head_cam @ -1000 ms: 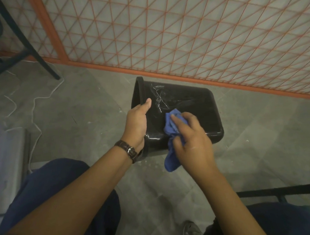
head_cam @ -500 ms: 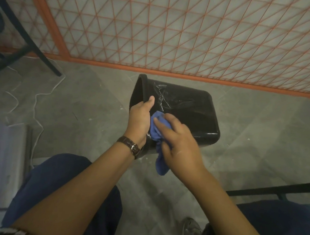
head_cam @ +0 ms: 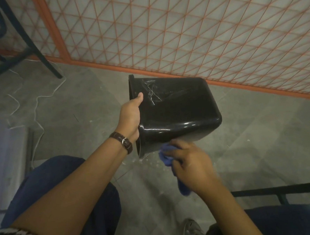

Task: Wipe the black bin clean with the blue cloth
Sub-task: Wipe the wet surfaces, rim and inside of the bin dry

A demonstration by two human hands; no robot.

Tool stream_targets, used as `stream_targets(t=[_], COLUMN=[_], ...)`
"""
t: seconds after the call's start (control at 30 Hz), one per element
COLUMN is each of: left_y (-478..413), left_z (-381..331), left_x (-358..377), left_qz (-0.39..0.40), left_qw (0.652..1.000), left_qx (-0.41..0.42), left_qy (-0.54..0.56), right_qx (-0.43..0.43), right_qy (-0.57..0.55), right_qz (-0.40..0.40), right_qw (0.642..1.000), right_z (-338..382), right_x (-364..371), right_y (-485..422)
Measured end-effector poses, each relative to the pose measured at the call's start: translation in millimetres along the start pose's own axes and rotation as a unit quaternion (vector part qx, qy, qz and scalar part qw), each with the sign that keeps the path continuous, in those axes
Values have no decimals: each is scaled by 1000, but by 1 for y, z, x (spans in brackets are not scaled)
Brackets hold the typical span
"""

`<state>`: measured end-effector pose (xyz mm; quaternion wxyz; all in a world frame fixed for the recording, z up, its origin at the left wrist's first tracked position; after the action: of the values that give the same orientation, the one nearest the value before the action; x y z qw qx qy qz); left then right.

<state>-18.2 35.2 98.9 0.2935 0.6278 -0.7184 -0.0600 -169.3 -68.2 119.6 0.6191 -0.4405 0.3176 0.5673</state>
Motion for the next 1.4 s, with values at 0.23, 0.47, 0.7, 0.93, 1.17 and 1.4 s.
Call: stream_targets(t=[0.23,0.47,0.7,0.93,1.17,1.4], left_y=[2,15,16,13,29,48], left_z=[2,21,23,-3,-10,-6], left_x=[11,16,13,6,20,33], left_qz=[17,35,37,-7,68,112], left_qw=[1000,998,997,996,990,984], left_qx=[-1,-47,-40,36,52,78], left_qy=[-24,-28,-56,-84,-113,-118], right_qx=[24,37,38,109,249,315], right_qy=[-166,-17,-26,-19,-127,-43], right_qz=[-140,-64,-49,-14,-221,-230], right_qw=[976,997,998,994,934,920], right_z=[26,45,42,-5,-95,-102], right_x=[-44,-16,-11,-45,-114,-71], right_y=[-15,-40,-51,-9,-10,4])
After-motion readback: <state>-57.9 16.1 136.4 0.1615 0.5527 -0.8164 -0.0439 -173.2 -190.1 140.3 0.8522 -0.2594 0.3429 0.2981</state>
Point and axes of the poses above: each hand's wrist, its own y-axis away from the middle knuckle, its own x-axis out of the palm, z = x × y, the point moved 7 cm from there along -y, towards the middle knuckle, and after that the axes turned 3 degrees about -x, right-handed, at the moved point
